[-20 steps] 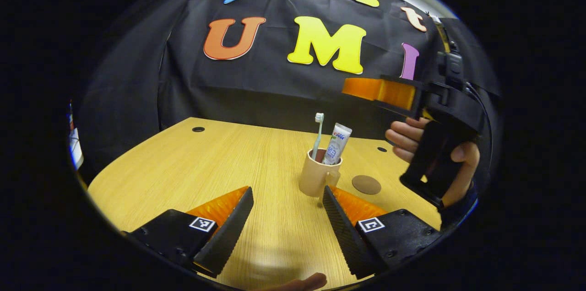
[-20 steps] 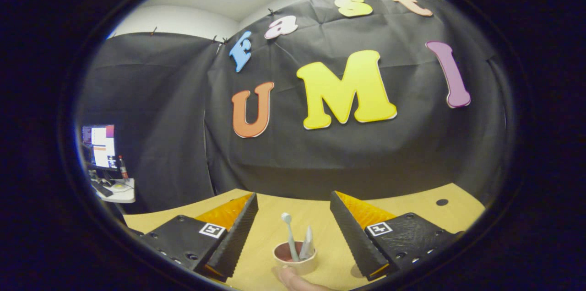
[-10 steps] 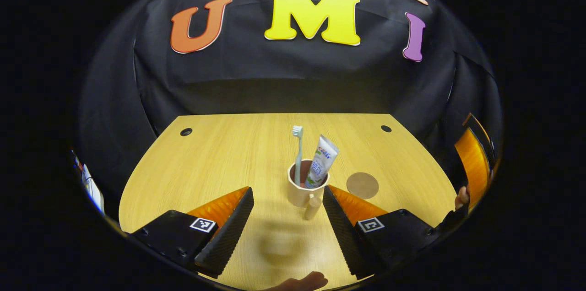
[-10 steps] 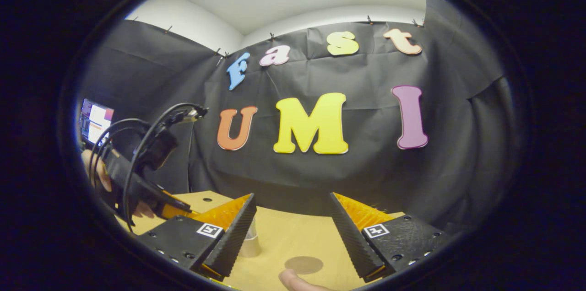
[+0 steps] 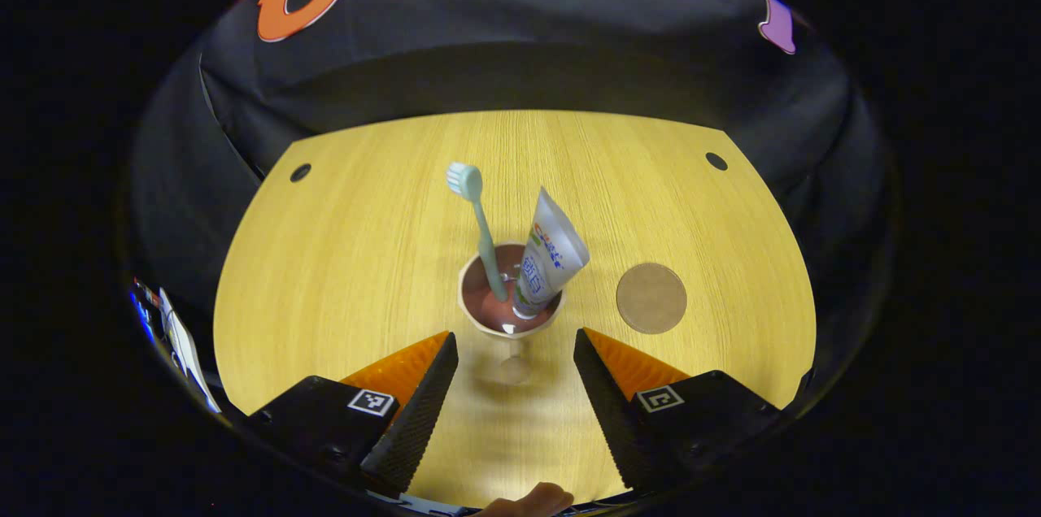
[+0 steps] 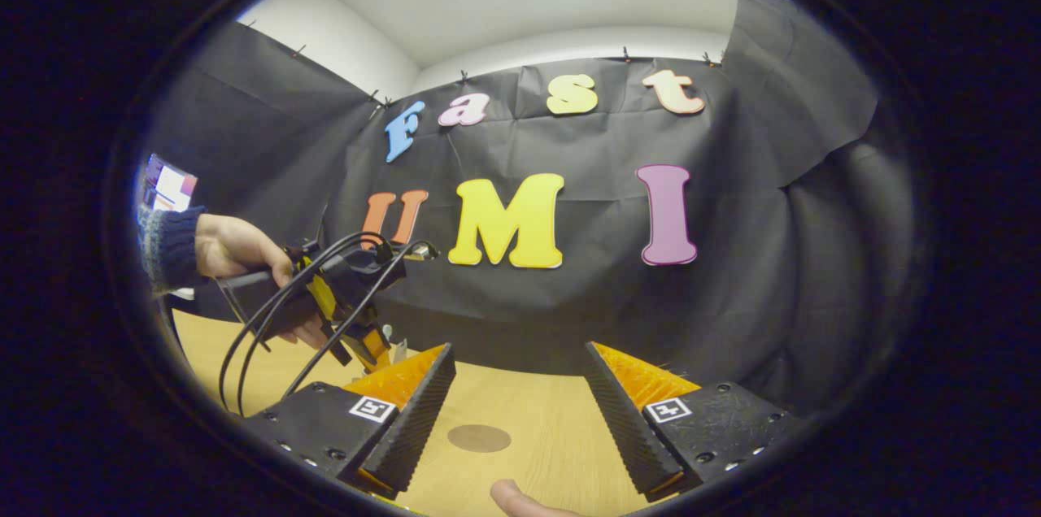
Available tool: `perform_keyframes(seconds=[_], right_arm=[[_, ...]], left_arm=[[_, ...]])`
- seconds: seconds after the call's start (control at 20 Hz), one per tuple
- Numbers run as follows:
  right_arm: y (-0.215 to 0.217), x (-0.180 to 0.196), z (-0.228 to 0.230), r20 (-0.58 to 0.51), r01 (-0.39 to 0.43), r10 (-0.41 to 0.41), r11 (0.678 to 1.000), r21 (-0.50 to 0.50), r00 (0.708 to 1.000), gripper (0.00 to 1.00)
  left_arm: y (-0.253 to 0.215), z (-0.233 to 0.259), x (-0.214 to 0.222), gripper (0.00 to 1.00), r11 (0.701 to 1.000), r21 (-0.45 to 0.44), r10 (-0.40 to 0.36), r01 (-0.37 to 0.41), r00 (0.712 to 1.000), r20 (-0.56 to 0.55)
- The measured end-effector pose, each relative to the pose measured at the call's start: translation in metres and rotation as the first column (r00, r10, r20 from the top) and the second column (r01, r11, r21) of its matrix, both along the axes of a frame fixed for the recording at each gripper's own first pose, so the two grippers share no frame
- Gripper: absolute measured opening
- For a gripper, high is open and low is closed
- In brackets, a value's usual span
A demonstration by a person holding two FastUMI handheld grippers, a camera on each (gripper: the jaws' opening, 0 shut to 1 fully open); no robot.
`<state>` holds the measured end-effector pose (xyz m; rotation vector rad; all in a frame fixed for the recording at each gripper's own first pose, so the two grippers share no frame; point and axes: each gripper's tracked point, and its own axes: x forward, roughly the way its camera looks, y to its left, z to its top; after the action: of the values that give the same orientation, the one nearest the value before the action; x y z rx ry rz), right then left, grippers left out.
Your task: Put the toothbrush and toothpaste on the desktop into the cup, then pick up the cup and place it on the coaster on the desktop.
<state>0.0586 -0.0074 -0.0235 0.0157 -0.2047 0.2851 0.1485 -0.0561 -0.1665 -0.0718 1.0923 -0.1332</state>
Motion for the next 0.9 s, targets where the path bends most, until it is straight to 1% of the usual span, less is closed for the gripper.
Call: perform_keyframes(seconds=[0.05,0.2,0.25,0.35,0.45,0.55,0.6,0.65,0.7,0.75,0.8,0.9], right_arm=[[-0.005,-0.002,-0.003,-0.006,0.002,-0.002,1.000,0.016,1.000,0.96],[-0.016,-0.008,-0.005,-0.016,-0.010,0.011,0.997,0.082,1.000,0.96],[-0.015,-0.010,-0.003,-0.016,-0.023,0.025,0.996,0.091,1.000,0.95],[-0.022,-0.014,-0.002,0.003,-0.019,0.019,0.996,0.090,1.000,0.95],[-0.024,-0.017,-0.001,0.013,-0.026,0.025,0.995,0.095,1.000,0.95],[-0.029,-0.020,-0.004,0.011,-0.029,0.028,0.994,0.103,1.000,0.95],[-0.033,-0.020,-0.005,0.011,-0.024,0.023,0.994,0.108,1.000,0.95],[-0.036,-0.021,-0.005,0.013,-0.022,0.021,0.993,0.114,1.000,0.95],[-0.039,-0.021,-0.005,0.013,-0.018,0.017,0.993,0.119,1.000,0.95],[-0.043,-0.021,-0.006,0.010,-0.011,0.010,0.992,0.123,1.000,0.93],[-0.046,-0.021,-0.007,0.008,-0.004,0.003,0.992,0.125,1.000,0.95],[-0.052,-0.019,-0.008,0.007,0.010,-0.010,0.992,0.123,1.000,0.95]], left_arm=[[-0.005,-0.009,-0.002,0.92,1.000,-0.008,0.013,-0.013,0.999,-0.041],[-0.006,-0.030,0.000,0.92,0.999,0.024,0.048,-0.046,0.993,-0.105],[-0.009,-0.037,-0.001,0.92,0.999,0.020,0.046,-0.044,0.990,-0.135],[-0.012,-0.047,-0.003,0.92,0.998,0.019,0.056,-0.054,0.983,-0.175],[-0.022,-0.048,-0.003,0.85,0.999,-0.018,0.043,-0.047,0.980,-0.197],[-0.027,-0.047,-0.002,0.72,0.999,-0.024,0.029,-0.034,0.980,-0.196],[-0.026,-0.047,-0.002,0.62,0.999,-0.009,0.036,-0.038,0.978,-0.206],[-0.026,-0.045,-0.001,0.55,0.999,0.002,0.046,-0.047,0.978,-0.204],[-0.027,-0.039,-0.001,0.31,0.999,0.010,0.040,-0.038,0.978,-0.204],[-0.027,-0.033,0.000,0.31,0.999,0.018,0.037,-0.034,0.979,-0.201],[-0.028,-0.025,-0.001,0.30,0.999,0.024,0.046,-0.042,0.979,-0.199],[-0.031,-0.002,0.001,0.29,0.999,0.038,0.034,-0.027,0.984,-0.173]])
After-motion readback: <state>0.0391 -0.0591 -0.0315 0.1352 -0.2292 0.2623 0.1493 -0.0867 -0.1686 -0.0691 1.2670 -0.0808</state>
